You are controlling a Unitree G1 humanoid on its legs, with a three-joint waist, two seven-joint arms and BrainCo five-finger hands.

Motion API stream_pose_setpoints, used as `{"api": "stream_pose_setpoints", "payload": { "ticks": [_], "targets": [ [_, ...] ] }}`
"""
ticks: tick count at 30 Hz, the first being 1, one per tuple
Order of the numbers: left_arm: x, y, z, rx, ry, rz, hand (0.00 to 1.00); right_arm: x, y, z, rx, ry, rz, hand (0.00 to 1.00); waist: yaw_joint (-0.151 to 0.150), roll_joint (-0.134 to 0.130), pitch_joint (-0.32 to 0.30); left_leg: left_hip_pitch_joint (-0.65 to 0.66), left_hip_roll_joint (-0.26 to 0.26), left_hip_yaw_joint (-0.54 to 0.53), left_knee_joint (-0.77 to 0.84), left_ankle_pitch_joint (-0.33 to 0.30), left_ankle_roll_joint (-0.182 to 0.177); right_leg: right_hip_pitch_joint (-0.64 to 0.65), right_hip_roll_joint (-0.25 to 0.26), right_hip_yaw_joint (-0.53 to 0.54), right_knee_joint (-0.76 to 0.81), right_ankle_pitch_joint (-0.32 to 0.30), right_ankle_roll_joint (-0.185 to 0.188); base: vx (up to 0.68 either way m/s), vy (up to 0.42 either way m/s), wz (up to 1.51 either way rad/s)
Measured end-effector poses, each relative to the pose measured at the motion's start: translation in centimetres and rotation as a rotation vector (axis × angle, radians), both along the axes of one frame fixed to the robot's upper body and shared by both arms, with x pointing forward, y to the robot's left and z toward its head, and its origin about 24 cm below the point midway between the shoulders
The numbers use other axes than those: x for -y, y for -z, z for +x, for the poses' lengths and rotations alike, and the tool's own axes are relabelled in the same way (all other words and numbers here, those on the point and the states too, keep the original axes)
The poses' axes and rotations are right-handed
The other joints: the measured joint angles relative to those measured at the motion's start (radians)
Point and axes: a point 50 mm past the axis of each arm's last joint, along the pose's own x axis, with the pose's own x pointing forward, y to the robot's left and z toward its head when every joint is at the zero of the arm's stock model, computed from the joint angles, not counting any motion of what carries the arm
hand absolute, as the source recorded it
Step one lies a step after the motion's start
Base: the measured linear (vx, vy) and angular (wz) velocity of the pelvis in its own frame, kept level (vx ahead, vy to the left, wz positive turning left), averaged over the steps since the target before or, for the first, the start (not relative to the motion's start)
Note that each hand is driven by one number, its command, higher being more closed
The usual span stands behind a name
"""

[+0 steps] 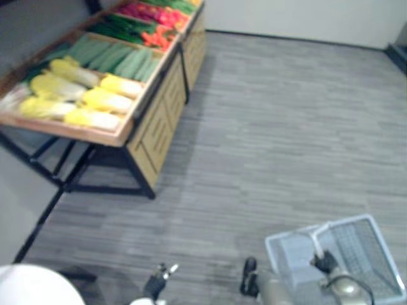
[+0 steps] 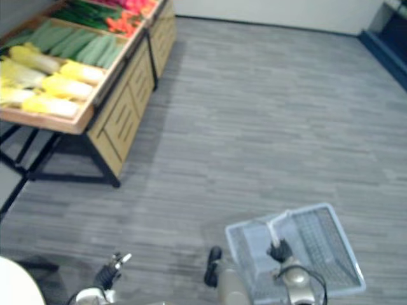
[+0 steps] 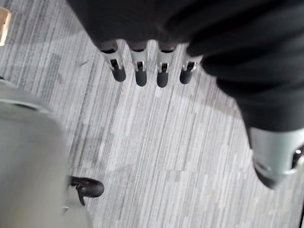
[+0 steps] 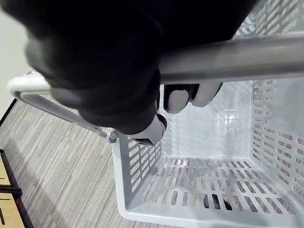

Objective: Pick vegetable in the basket

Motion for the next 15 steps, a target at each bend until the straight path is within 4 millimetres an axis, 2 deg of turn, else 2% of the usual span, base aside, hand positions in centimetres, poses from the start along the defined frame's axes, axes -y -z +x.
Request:
{"api": "stream_pose_setpoints", "payload": {
  "ticks": [1, 2, 3, 4, 5, 7, 8, 9, 10, 11, 12, 13, 15],
  "targets": [
    [0.5, 0.3, -0.5, -0.02, -0.006, -0.018, 0.0, 0.1, 0.0, 0.0, -0.011, -0.009, -0.001, 1.0, 0.01, 0.017, -0.002, -0.055, 0.003, -0.056, 0.085, 0.099, 0.016, 0.034, 0.018, -0.004, -0.025, -0.006, -0.004, 0.43, -0.16, -0.86],
    [1.4, 0.6, -0.9, -0.027, -0.006, -0.044, 0.0, 0.2, 0.0, 0.0, -0.026, -0.028, -0.014, 1.0, 0.019, 0.01, 0.029, -0.154, -0.035, -0.14, 0.297, 0.064, -0.017, 0.078, 0.032, 0.013, -0.004, -0.043, -0.039, 0.42, -0.128, -0.67],
    [1.7, 0.6, -0.8, -0.024, -0.004, -0.057, 0.0, 0.3, 0.2, -0.3, -0.038, -0.023, -0.015, 1.0, 0.021, 0.027, 0.044, -0.177, -0.056, -0.163, 0.349, 0.03, -0.022, 0.126, 0.043, 0.022, -0.011, -0.057, -0.042, 0.49, -0.122, -0.62],
    [1.5, 0.5, -0.7, -0.013, -0.002, -0.053, 0.0, 0.3, 0.7, -0.8, -0.065, -0.02, -0.012, 1.0, 0.025, 0.007, 0.063, -0.21, -0.1, -0.168, 0.367, -0.008, -0.023, 0.181, 0.045, 0.033, -0.026, -0.075, -0.051, 0.38, -0.124, -0.37],
    [1.2, 0.4, -0.7, 0.0, -0.006, -0.048, 0.0, 0.3, 1.2, -1.6, -0.096, -0.012, -0.007, 1.0, 0.033, -0.003, 0.062, -0.242, -0.151, -0.139, 0.303, -0.042, -0.019, 0.24, 0.044, 0.053, -0.051, -0.093, -0.056, 0.46, -0.146, -0.45],
    [1.3, 0.2, -0.5, 0.026, -0.016, -0.045, 0.0, 0.6, 1.3, -2.0, -0.096, 0.006, -0.014, 1.0, 0.036, -0.007, 0.064, -0.276, -0.178, -0.03, 0.088, -0.068, 0.004, 0.304, 0.043, 0.07, -0.083, -0.109, -0.033, 0.41, -0.109, -0.32],
    [1.2, 0.1, -0.4, 0.036, -0.038, -0.052, 0.0, 0.8, 1.2, -2.2, -0.094, 0.012, -0.022, 1.0, 0.036, -0.007, 0.065, -0.28, -0.19, 0.049, -0.102, -0.066, 0.015, 0.334, 0.043, 0.074, -0.103, -0.119, -0.02, 0.44, -0.069, -0.06],
    [1.2, 0.1, -0.4, 0.035, -0.058, -0.054, 0.0, 1.1, 1.2, -2.5, -0.095, 0.028, -0.022, 1.0, 0.035, -0.01, 0.066, -0.273, -0.208, 0.129, -0.325, -0.036, 0.021, 0.37, 0.043, 0.072, -0.133, -0.122, -0.015, 0.45, -0.057, 0.06],
    [1.3, 0.2, -0.5, 0.034, -0.066, -0.055, 0.0, 1.2, 1.3, -2.7, -0.099, 0.034, -0.023, 1.0, 0.033, -0.011, 0.066, -0.259, -0.215, 0.175, -0.425, -0.006, 0.019, 0.389, 0.043, 0.066, -0.151, -0.122, -0.016, 0.48, -0.036, 0.29],
    [1.3, 0.2, -0.6, 0.031, -0.095, -0.057, 0.0, 1.5, 1.4, -3.3, -0.108, 0.054, -0.022, 1.0, 0.028, -0.013, 0.067, -0.248, -0.221, 0.272, -0.564, 0.053, 0.024, 0.432, 0.051, 0.047, -0.19, -0.125, -0.011, 0.49, -0.008, 0.46],
    [1.3, 0.3, -0.8, 0.026, -0.12, -0.057, 0.0, 1.8, 1.5, -3.9, -0.116, 0.07, -0.021, 1.0, 0.026, -0.013, 0.067, -0.252, -0.218, 0.343, -0.622, 0.091, 0.042, 0.47, 0.062, 0.027, -0.216, -0.137, -0.002, 0.48, 0.006, 0.49],
    [1.2, 0.3, -0.9, 0.025, -0.136, -0.058, 0.0, 1.9, 1.5, -4.0, -0.117, 0.075, -0.023, 1.0, 0.027, -0.013, 0.067, -0.255, -0.218, 0.363, -0.636, 0.1, 0.054, 0.485, 0.066, 0.021, -0.221, -0.152, 0.002, 0.47, 0.037, 0.42],
    [1.2, 0.3, -1.0, 0.027, -0.161, -0.062, 0.0, 2.0, 1.5, -4.0, -0.118, 0.074, -0.028, 1.0, 0.034, -0.02, 0.062, -0.272, -0.22, 0.385, -0.639, 0.117, 0.093, 0.485, 0.066, -0.002, -0.171, -0.25, 0.019, 0.43, 0.075, 0.31]
  ]
}}
